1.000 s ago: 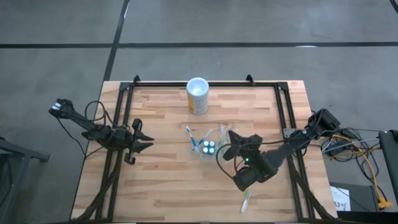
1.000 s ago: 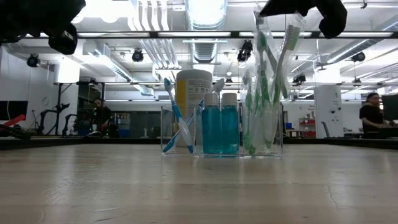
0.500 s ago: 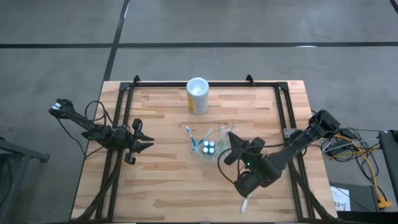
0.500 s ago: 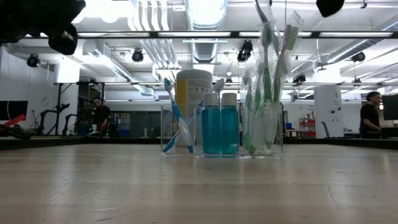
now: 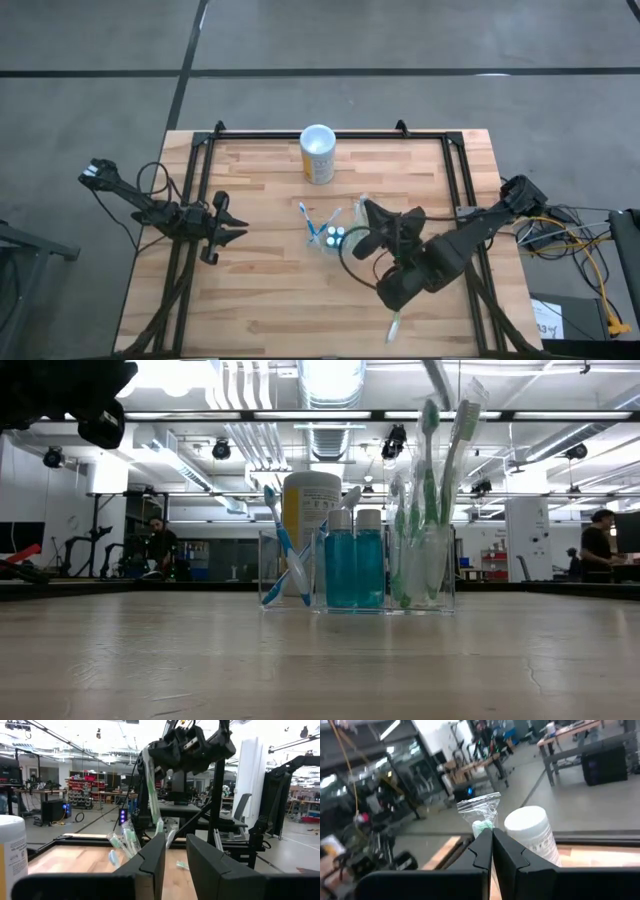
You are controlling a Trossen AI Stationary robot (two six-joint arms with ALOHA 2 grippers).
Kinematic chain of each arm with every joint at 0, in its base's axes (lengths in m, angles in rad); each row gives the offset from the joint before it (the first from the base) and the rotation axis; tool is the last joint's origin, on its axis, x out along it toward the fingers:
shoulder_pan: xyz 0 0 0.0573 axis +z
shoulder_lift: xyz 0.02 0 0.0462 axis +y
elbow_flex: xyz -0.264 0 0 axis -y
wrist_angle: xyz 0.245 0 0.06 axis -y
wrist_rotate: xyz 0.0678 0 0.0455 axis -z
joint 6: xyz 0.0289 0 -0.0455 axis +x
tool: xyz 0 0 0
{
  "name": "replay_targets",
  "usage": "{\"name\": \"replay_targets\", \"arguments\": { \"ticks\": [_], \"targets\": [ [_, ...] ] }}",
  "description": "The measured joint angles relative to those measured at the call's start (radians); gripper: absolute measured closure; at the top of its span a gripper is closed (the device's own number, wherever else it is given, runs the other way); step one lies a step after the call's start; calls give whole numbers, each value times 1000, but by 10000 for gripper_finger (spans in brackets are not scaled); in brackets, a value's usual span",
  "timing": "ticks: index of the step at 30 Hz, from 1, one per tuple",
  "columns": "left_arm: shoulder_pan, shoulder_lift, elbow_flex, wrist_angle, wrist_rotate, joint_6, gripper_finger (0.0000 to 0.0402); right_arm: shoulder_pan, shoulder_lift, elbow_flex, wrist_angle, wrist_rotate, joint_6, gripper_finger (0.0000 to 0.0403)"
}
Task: Pick & Place toothbrushing station
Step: Put the green toothbrush into the right section of the transparent organizer
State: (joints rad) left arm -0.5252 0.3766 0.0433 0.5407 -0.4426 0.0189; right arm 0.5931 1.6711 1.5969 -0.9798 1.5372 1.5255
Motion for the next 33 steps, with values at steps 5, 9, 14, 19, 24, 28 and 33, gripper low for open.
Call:
{"name": "replay_targets", "arguments": {
  "ticks": [5,9,14,19,24,28,33],
  "targets": [
    [0,0,0,0,0,0,319,-8,0,54,2,-78,-127,395],
    [0,0,0,0,0,0,319,-29,0,65,5,-130,-162,395],
    [0,0,0,0,0,0,319,-49,0,53,56,-184,-177,395],
    [0,0,0,0,0,0,319,-65,6,33,133,-238,-244,395],
    [0,0,0,-2,0,0,319,-63,6,22,168,-325,-332,395],
    [0,0,0,-3,0,0,319,-65,7,10,171,-360,-377,395],
    [0,0,0,-3,0,0,319,-70,5,4,161,-311,-414,395]
  ]
}}
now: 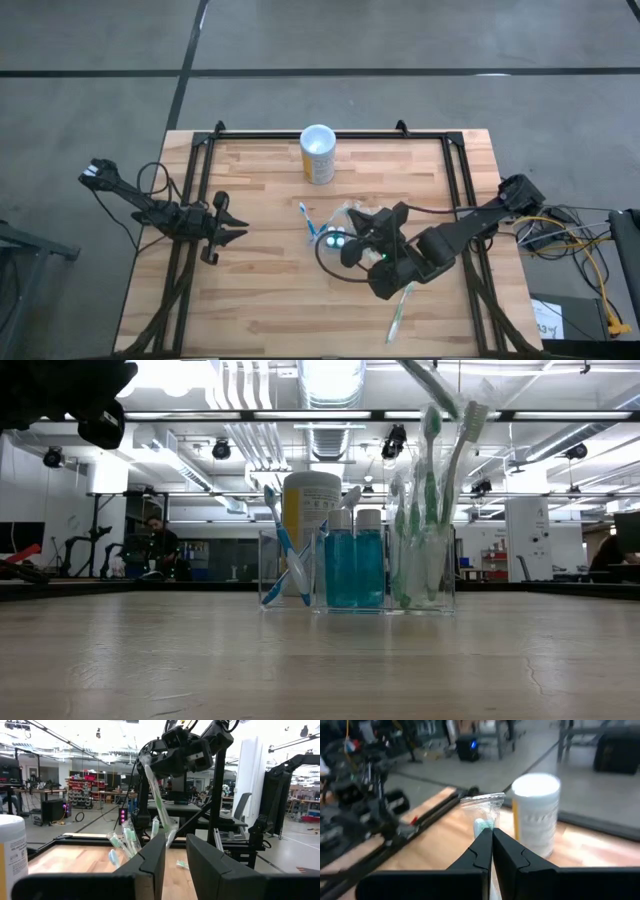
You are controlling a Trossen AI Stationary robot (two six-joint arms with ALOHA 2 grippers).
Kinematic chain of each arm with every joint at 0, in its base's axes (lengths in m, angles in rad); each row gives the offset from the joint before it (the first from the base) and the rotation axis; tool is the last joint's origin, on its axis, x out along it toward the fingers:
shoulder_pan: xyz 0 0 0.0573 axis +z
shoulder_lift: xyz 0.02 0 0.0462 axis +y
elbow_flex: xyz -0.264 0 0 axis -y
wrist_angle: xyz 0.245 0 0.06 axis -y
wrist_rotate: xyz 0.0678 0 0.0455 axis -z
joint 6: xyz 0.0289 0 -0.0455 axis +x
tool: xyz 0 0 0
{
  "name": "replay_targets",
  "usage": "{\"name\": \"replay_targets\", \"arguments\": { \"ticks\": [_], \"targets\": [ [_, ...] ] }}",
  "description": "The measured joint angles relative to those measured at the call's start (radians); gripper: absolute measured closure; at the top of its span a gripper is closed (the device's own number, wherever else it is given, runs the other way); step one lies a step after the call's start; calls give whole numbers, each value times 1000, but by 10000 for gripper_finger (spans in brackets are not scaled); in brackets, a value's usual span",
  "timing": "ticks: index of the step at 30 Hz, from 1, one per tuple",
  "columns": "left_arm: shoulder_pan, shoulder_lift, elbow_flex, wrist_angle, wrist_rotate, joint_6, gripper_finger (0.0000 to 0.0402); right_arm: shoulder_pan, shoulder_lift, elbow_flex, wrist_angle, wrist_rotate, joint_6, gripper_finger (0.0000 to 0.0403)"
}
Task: Pick & Place toothbrushing station
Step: Put the green toothbrush into the right section of the transparent organizer
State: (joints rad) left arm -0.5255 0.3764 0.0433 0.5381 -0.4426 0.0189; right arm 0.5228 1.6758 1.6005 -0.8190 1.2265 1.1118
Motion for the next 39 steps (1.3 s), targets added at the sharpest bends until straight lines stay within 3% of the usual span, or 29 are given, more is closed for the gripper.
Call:
{"name": "replay_targets", "arguments": {
  "ticks": [9,16,21,32,39],
  "targets": [
    [0,0,0,0,0,0,319,0,-20,0,-50,214,97,395],
    [0,0,0,-1,0,0,319,2,-11,-40,-225,219,395,395],
    [0,0,0,0,0,0,319,39,-12,-110,-284,306,591,395],
    [0,0,0,0,0,0,319,62,-12,-285,-265,321,893,395],
    [0,0,0,0,0,0,319,62,-12,-379,-157,318,943,395]
  ]
}}
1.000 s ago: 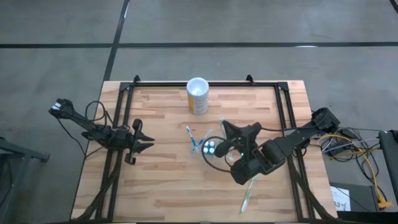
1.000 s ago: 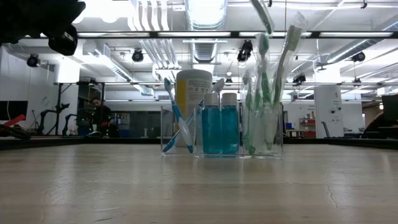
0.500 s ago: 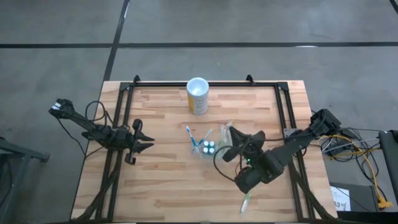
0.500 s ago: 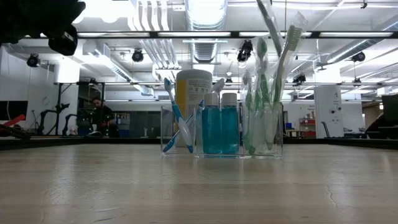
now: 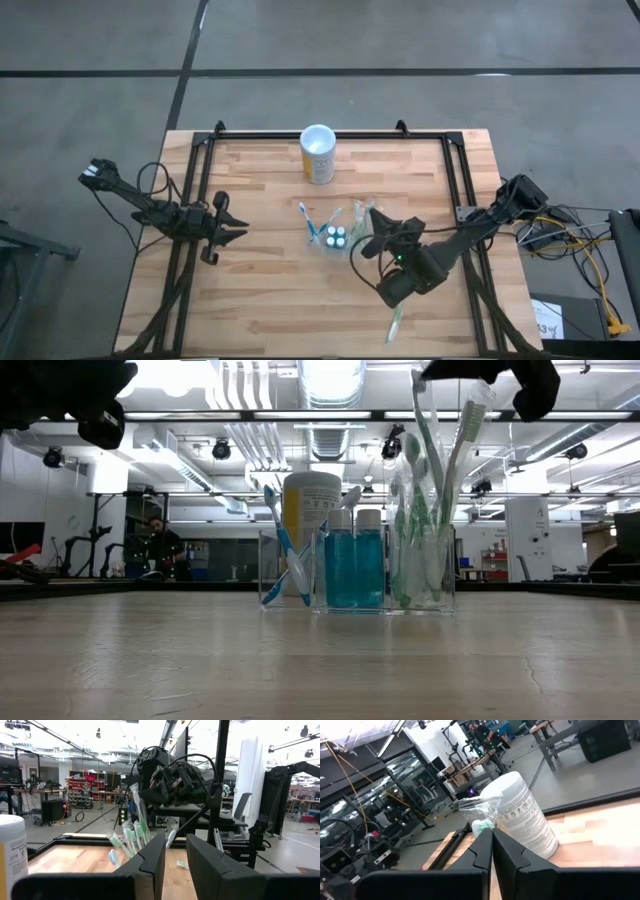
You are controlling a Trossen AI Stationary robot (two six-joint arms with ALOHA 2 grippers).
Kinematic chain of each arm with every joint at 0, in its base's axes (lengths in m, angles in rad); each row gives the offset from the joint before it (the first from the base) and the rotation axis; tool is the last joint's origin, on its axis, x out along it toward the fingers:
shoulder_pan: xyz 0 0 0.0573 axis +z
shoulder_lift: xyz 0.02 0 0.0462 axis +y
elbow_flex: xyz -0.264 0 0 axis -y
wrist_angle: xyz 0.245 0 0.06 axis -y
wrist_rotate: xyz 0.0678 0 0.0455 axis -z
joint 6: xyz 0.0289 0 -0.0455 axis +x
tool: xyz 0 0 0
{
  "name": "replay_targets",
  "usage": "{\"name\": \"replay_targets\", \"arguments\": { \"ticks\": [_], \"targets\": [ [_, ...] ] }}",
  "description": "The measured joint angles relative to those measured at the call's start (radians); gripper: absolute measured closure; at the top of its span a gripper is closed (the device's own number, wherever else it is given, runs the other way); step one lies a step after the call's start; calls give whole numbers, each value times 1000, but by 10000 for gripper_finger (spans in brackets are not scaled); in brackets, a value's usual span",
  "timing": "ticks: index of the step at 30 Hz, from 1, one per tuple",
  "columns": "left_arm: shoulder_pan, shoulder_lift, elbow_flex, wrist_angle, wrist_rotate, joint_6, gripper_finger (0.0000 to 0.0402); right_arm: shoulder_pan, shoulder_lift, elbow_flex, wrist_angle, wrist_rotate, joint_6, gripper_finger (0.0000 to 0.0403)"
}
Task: Pick & Place toothbrushing station
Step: Put the green toothbrush into the right section of the transparent organizer
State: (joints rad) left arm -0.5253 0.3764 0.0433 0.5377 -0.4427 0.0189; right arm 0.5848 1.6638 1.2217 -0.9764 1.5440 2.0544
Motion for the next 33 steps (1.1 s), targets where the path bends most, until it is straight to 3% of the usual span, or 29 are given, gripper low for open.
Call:
{"name": "replay_targets", "arguments": {
  "ticks": [15,19,27,33],
  "targets": [
    [0,0,0,0,0,0,319,5,0,-149,331,-62,-22,395],
    [0,0,0,0,0,0,319,13,0,-156,340,-69,-23,395],
    [0,0,0,0,0,0,319,20,-6,-132,337,26,-29,395],
    [0,0,0,0,0,0,319,20,-6,-62,336,26,-133,395]
  ]
}}
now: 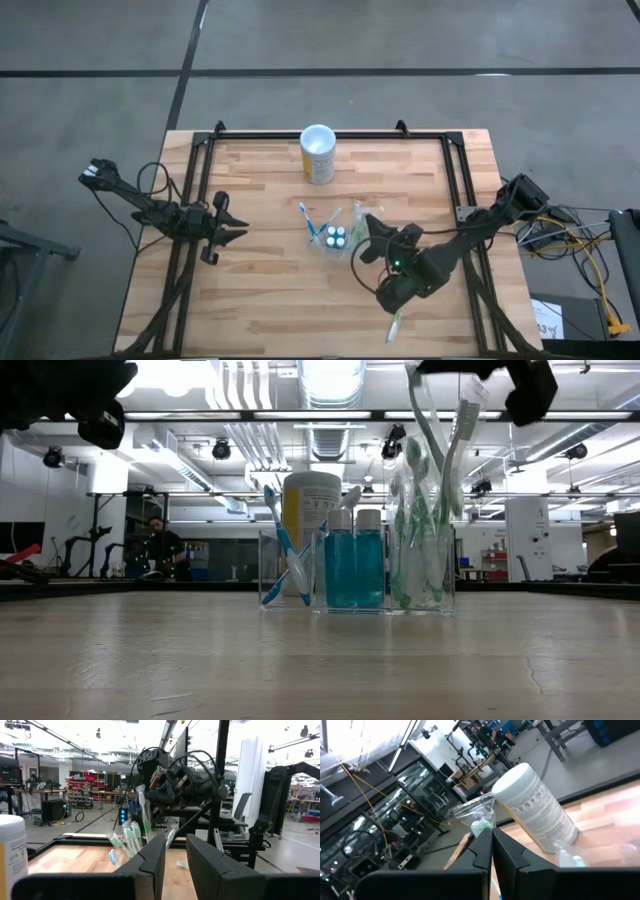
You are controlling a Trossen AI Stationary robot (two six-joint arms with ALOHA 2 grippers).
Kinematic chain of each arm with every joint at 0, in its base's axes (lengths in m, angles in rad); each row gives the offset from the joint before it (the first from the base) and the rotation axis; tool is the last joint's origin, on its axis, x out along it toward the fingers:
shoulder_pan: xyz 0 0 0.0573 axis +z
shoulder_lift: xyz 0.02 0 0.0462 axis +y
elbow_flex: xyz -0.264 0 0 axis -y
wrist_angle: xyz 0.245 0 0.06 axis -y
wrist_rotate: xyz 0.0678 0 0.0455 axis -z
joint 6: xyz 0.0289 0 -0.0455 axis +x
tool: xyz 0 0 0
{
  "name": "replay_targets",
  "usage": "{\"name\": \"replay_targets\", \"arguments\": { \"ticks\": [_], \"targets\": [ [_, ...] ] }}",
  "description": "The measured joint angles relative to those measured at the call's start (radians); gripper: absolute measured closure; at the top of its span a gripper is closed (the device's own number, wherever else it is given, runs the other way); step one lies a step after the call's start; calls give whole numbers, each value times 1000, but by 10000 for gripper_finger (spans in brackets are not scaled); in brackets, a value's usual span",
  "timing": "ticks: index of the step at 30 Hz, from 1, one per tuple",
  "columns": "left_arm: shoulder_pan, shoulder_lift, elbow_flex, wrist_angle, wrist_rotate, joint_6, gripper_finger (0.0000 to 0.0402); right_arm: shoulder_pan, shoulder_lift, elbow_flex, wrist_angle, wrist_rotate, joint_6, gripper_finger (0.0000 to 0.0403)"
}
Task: Pick & Place toothbrushing station
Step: Put the green toothbrush into the right section of the transparent organizer
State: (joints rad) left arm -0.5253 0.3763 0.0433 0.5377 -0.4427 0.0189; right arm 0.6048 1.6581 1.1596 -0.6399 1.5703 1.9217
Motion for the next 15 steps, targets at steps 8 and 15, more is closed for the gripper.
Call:
{"name": "replay_targets", "arguments": {
  "ticks": [8,15],
  "targets": [
    [0,0,0,0,0,0,319,-14,18,105,6,-20,-123,395],
    [0,0,0,0,0,0,319,-20,78,160,22,-6,-127,395]
  ]
}}
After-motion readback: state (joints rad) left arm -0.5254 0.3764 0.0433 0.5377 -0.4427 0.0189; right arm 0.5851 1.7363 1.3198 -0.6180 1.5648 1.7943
